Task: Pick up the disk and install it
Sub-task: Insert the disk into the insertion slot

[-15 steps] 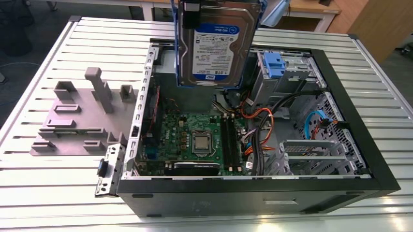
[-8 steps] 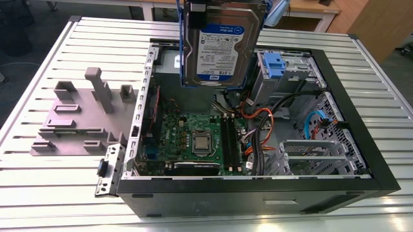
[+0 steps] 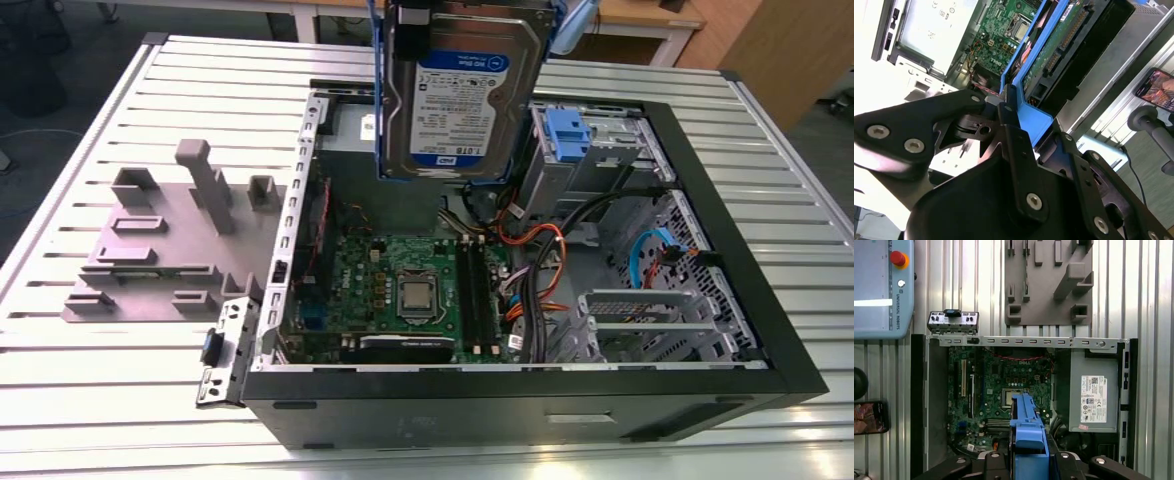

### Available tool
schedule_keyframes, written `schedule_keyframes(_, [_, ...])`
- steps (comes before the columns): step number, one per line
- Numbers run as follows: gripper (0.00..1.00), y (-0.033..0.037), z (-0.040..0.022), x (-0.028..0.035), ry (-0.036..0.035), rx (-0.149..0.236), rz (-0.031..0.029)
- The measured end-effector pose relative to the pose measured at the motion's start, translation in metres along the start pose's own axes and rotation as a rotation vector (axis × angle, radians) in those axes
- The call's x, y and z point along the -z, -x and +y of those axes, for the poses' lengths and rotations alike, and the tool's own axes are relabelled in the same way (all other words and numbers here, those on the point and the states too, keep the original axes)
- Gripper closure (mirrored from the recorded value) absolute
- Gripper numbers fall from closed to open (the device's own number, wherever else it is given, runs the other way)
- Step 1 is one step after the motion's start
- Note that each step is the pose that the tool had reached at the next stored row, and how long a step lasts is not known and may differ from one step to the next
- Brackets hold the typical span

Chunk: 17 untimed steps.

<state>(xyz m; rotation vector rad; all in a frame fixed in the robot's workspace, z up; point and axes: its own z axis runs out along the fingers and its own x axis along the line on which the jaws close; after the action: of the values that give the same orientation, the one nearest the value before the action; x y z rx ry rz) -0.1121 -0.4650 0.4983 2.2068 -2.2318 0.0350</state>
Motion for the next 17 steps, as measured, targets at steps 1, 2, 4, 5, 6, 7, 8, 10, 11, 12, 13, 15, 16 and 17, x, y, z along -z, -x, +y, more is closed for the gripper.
schedule_keyframes(1, [0.64, 0.0, -0.0003, 0.0, 0.0, 0.0, 0.0])
schedule_keyframes(2, [0.64, 0.0, -0.0007, 0.0, 0.0, 0.0, 0.0])
schedule_keyframes(4, [0.64, 0.0001, -0.0021, 0.0, 0.0002, 0.0, 0.0002])
schedule_keyframes(5, [0.64, 0.0, -0.0034, -0.0001, -0.0001, 0.0, 0.0001])
schedule_keyframes(6, [0.64, 0.0, -0.0041, -0.0001, 0.0, 0.0, 0.0])
schedule_keyframes(7, [0.64, 0.0, -0.0047, -0.0001, 0.0001, 0.0, 0.0])
schedule_keyframes(8, [0.64, 0.0001, -0.0058, -0.0001, 0.0, 0.0, 0.0])
schedule_keyframes(10, [0.64, 0.0001, -0.0068, -0.0001, 0.0, 0.0, 0.0001])
schedule_keyframes(11, [0.64, 0.0001, -0.0071, -0.0001, 0.0, 0.0, 0.0])
schedule_keyframes(12, [0.64, 0.0, -0.0074, -0.0002, -0.0001, 0.0, 0.0])
schedule_keyframes(13, [0.64, 0.0001, -0.0077, -0.0001, 0.0, 0.0, 0.0001])
schedule_keyframes(15, [0.64, 0.0001, -0.0083, -0.0002, 0.0, 0.0, 0.0])
schedule_keyframes(16, [0.64, 0.0001, -0.0086, -0.0002, 0.0, 0.0, 0.0])
schedule_keyframes(17, [0.64, 0.0001, -0.0087, -0.0001, 0.0, 0.0, 0.0001])
